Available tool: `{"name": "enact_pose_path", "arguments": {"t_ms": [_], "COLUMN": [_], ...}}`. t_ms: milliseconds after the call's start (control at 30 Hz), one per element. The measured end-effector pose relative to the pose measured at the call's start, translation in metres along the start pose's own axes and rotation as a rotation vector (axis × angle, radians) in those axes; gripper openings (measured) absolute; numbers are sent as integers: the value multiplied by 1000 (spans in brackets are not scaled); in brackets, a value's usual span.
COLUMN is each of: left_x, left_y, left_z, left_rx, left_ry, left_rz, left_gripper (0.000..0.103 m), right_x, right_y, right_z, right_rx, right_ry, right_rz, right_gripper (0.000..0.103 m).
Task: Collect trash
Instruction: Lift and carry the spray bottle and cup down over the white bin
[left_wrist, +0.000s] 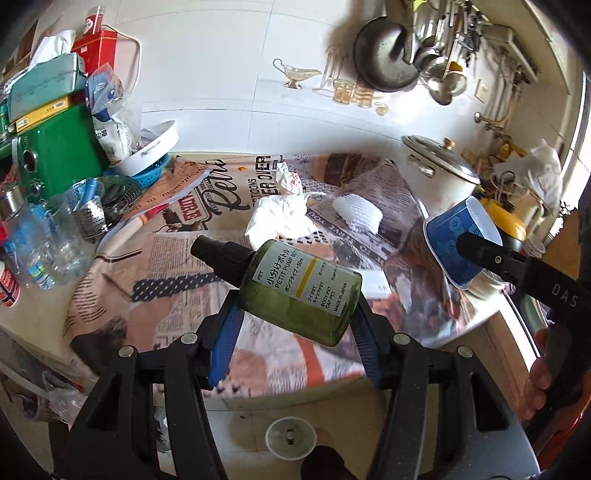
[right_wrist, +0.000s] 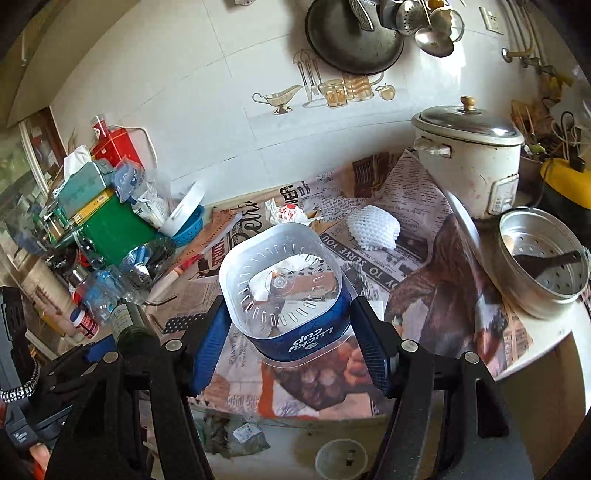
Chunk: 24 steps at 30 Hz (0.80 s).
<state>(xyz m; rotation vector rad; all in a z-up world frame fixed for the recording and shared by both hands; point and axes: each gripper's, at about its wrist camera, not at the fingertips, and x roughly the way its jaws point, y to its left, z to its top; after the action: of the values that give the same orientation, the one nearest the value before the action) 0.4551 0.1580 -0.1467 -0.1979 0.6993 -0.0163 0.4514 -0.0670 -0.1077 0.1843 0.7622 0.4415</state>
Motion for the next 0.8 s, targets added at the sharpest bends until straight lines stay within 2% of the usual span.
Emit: {"name": "enact_pose_path", "arguments": {"t_ms": [167, 400, 567, 800], "left_x": [-37, -52, -33, 17], "left_y": [5, -3, -9, -16], "left_z": [-31, -67, -100, -157], "left_rx": [40, 58, 36, -29], "left_ry": [14, 92, 170, 268], "left_rz": [-36, -51, -52, -24], "left_gripper": [57, 57, 57, 57], "right_x": [-38, -58, -51, -18], "right_y": [21, 24, 15, -13], "right_z": [-35, -71, -99, -140], "right_rx": [13, 30, 36, 8], "right_ry": [-11, 71, 143, 244], "right_rz": [-37, -62, -76, -83], "right_gripper": [63, 63, 63, 63]}}
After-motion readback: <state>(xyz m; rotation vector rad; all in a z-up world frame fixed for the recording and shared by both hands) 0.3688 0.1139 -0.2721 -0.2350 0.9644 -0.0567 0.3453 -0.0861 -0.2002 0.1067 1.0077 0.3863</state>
